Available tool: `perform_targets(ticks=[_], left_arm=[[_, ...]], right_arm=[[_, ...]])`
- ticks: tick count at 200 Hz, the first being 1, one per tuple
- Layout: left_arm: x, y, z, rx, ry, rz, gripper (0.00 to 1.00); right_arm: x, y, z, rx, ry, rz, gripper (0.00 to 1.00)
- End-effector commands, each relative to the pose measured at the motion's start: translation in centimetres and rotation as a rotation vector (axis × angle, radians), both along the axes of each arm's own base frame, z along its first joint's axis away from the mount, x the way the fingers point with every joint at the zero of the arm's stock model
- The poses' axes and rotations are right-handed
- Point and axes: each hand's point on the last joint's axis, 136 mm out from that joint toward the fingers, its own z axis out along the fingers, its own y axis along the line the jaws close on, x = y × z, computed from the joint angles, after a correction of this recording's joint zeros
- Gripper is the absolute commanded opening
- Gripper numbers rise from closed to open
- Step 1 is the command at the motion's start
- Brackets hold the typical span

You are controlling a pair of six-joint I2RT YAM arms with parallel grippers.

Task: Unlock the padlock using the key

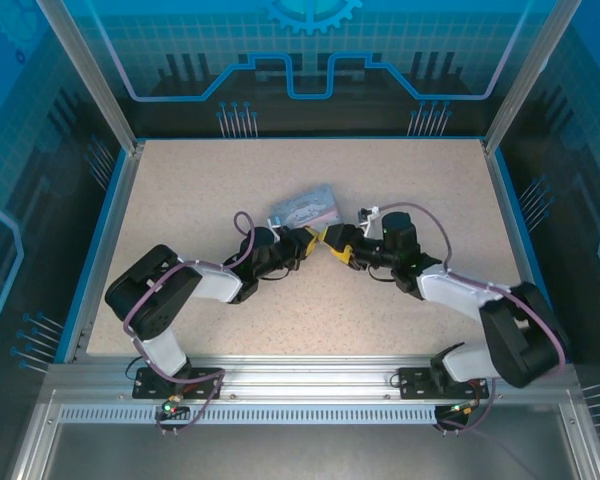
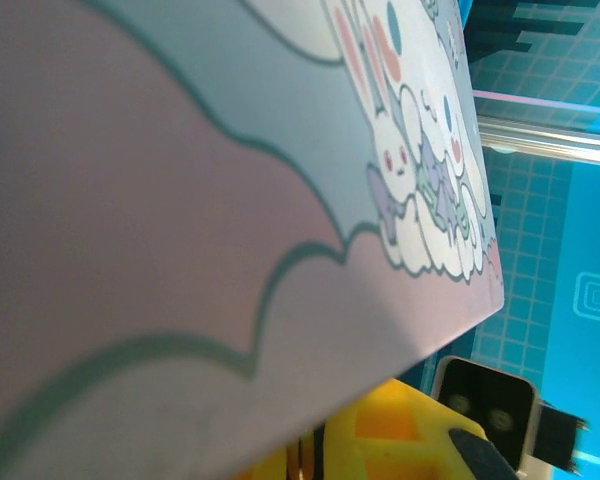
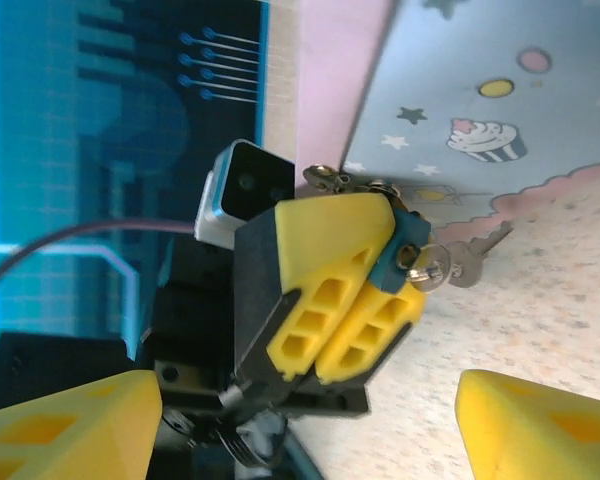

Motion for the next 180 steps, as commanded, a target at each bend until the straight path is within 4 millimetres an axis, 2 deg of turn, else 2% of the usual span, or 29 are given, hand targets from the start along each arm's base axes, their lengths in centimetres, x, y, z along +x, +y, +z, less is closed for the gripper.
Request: perform_targets(ticks=[1, 21, 28, 34, 47, 55, 93, 180], left_arm=[[-0.2, -0.5, 1.2, -0.019, -0.04, -0.042, 0.0], [-0.2, -0.3, 1.0, -0.011, -0.032, -0.048, 0.0], [-0.2, -0.3, 1.0, -0.009, -0.031, -0.052, 0.0], [-0.2, -0.3, 1.0, -0.005, -0.029, -0.055, 0.0], [-0.2, -0.3, 0.9, 0.0, -0.023, -0.061, 0.0], [-0.2, -0.3, 0.8, 0.004, -0.019, -0.067, 0.0], [-0.1, -0.6, 1.0, 0.033, -0.002, -0.106, 0.0], [-0.3, -0.9, 1.4, 0.075, 0.032, -0.167, 0.0]], right_arm=[[-1.0, -2.5, -0.7, -0.332, -0.111, 0.065, 0.76], [-1.0, -3.8, 0.1, -0.621, -0.268, 0.124, 0.7], [-1.2, -4.3, -0.4, -0.721, -0.303, 0.155, 0.66], [-1.0, -3.9, 0.5, -0.769, -0.368, 0.184, 0.62], [-0.9, -3.9, 0.4, -0.861, -0.434, 0.229, 0.56], [-1.0, -3.6, 0.1, -0.895, -0.465, 0.263, 0.46], [-1.3, -2.2, -0.8, -0.953, -0.575, 0.395, 0.37], [-1.2, 0.5, -2.3, -0.893, -0.624, 0.505, 0.35]])
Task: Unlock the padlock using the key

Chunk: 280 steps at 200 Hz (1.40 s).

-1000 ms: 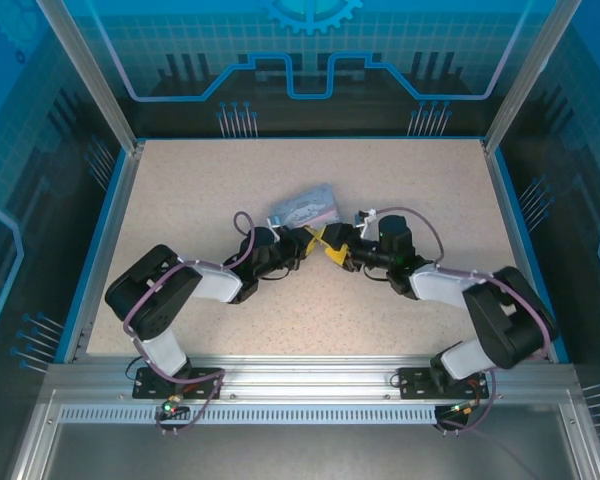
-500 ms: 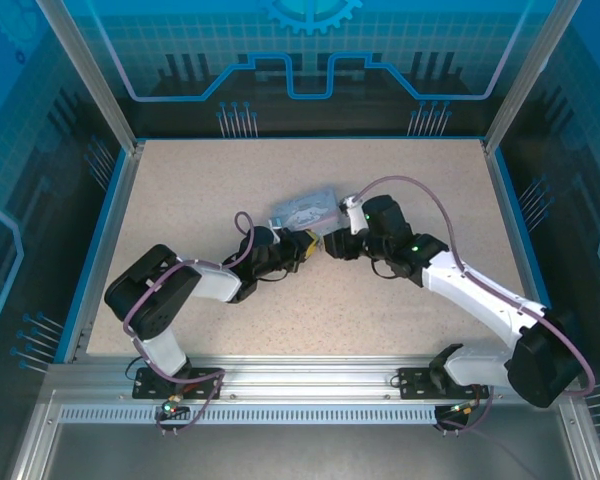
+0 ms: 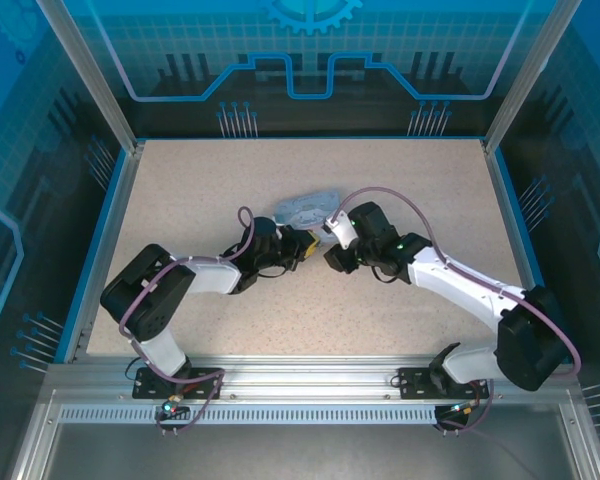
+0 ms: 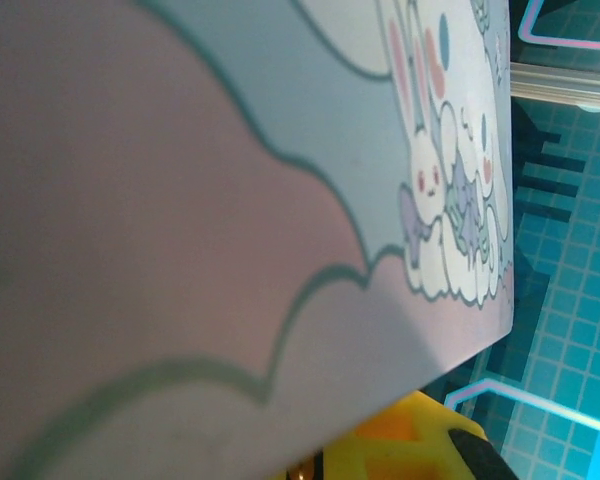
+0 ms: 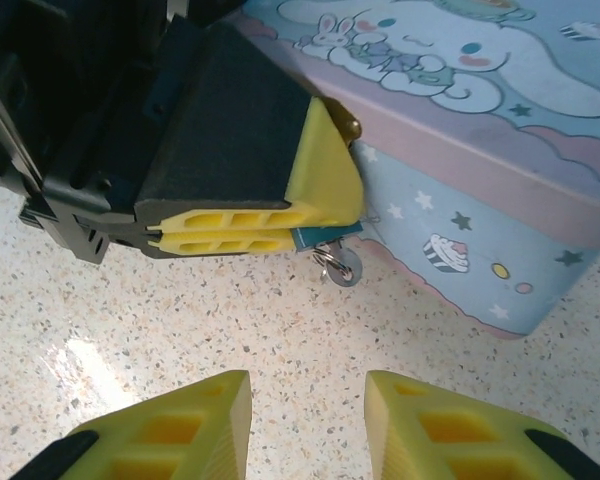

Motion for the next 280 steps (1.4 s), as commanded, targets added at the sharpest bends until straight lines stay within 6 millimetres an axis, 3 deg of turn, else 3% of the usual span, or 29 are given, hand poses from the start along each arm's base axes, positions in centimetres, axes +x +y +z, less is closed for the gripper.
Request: perform_targets(ticks=[1, 90, 188, 235, 280], left_arm=[[0.2, -0.6, 2.7, -0.03, -0.049, -0.05, 0.0], [0.3, -1.0, 3.4, -0.027, -0.045, -0.079, 0.0], [0.1, -1.0, 3.6, -0.022, -0.046, -0.091, 0.0], [0.0, -1.0, 3.7, -0.015, -0.046, -0.098, 0.0], [-0.1, -1.0, 3.3, -0.008, -0.04, -0.102, 0.0]], right_arm=[[0.0, 1.5, 0.0, 0.016, -0.012, 0.059, 0.35], [0.8, 2.6, -2.0, 0.003, 0.02, 0.072, 0.33], [2.2, 3.1, -2.7, -0.015, 0.0, 0.06, 0.32], [2.9, 3.3, -2.4, 0.002, -0.004, 0.047, 0.2], [2.7, 4.2, -0.9, 0.107, 0.031, 0.078, 0.0]])
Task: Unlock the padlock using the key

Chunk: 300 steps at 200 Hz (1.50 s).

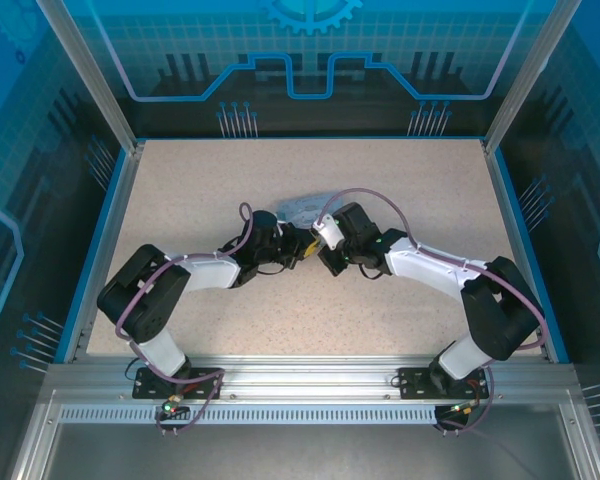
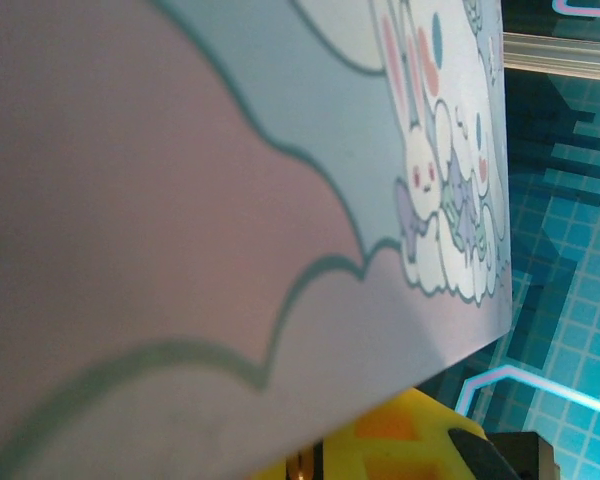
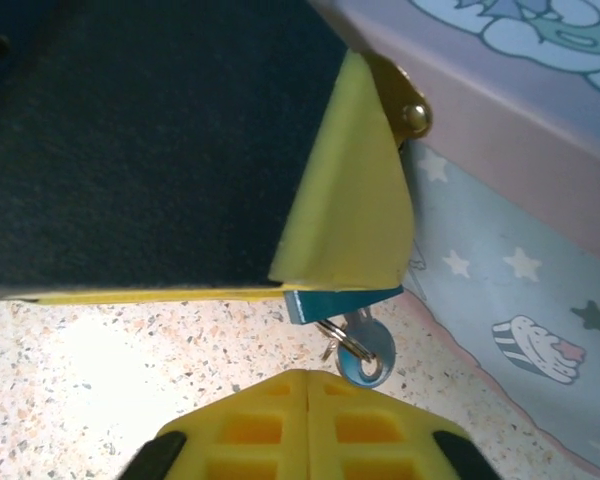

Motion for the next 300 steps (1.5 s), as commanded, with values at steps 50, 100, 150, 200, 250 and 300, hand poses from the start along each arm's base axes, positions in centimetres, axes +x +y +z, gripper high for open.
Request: perform_targets(ticks=[50, 100, 150, 200, 250, 300], left_arm=[[0.1, -0.9, 2.8, -0.047, -0.062, -0.049, 0.0], [0.2, -0.9, 2.8, -0.05, -0.055, -0.047, 0.0], [0.1, -0.9, 3.2, -0.049, -0.052, -0.057, 0.0], [0.0, -0.8, 3.6, -0.038, -0.049, -0.072, 0.0], [-0.2, -0.8, 3.8, -0.035, -0.046, -0.084, 0.0], [-0.3, -0.9, 4.2, -0.035, -0.048, -0.098, 0.0]], right_arm=[[0.6, 2.4, 4.3, 0.254, 0.043, 0.049, 0.0], [0.8, -0.5, 4.8, 0.237, 0.002, -0.024, 0.38], [0.8, -2.2, 3.0, 0.071, -0.076, -0.043, 0.52], [0.5, -1.6, 0.9, -0.09, -0.144, -0.008, 0.49], [1.0, -1.3, 0.8, -0.107, -0.159, 0.005, 0.47], [1.5, -0.6, 1.1, -0.116, -0.178, 0.025, 0.46]])
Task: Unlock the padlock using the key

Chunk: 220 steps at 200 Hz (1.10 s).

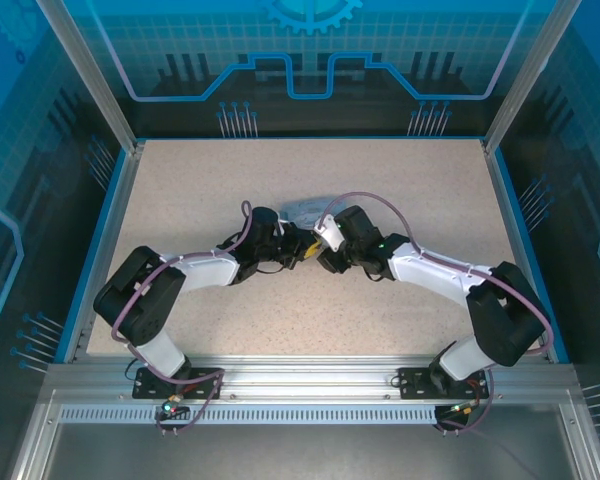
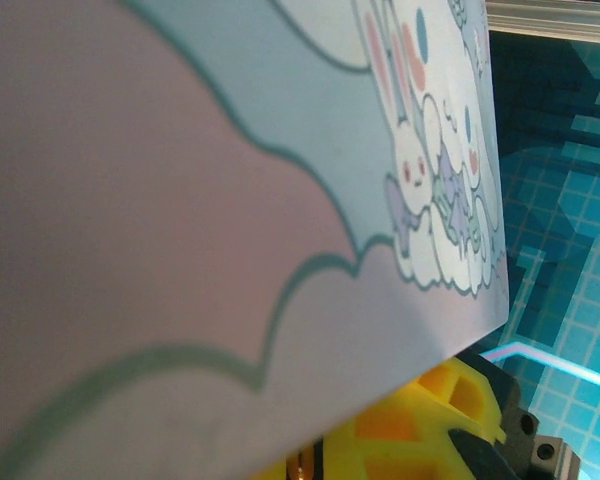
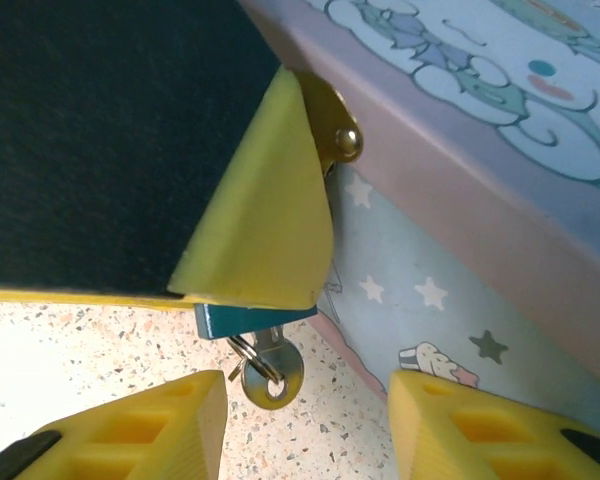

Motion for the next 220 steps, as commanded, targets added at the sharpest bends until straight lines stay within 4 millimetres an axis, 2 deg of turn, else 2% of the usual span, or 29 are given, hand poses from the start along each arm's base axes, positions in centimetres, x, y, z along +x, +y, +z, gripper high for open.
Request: perform_targets(ticks=[1, 53, 82, 95, 127, 144, 182, 220], left_arm=[[0.4, -0.7, 3.5, -0.05, -0.072, -0.042, 0.0], [0.3, -0.7, 3.6, -0.05, -0.071, -0.049, 0.0], [0.3, -0.8, 3.6, -0.05, -0.07, -0.057, 0.0], [0.2, -0.8, 3.6, -0.048, -0.067, -0.061, 0.0], [0.1, -0.9, 3.3, -0.047, -0.062, -0.067, 0.0], [0.1, -0.9, 3.2, -0.049, -0.06, -0.064, 0.0], [0.1, -0.7, 2.7, -0.041, -0.057, -0.06, 0.0], [0.2, -0.4, 2.1, -0.025, -0.06, -0.053, 0.0]], right_arm=[[0.6, 0.9, 0.9, -0.009, -0.037, 0.023, 0.46], [1.4, 1.7, 1.3, -0.001, -0.05, 0.031, 0.44], [1.8, 2.3, 1.6, 0.017, -0.057, 0.033, 0.4], [1.8, 2.6, 1.9, 0.034, -0.057, 0.039, 0.33], [1.6, 3.3, 2.7, 0.074, -0.048, 0.054, 0.08], [1.2, 3.7, 3.1, 0.115, -0.026, 0.064, 0.0], [0.5, 3.6, 3.6, 0.23, 0.073, 0.073, 0.0], [-0.2, 3.0, 4.7, 0.446, 0.236, 0.093, 0.0]])
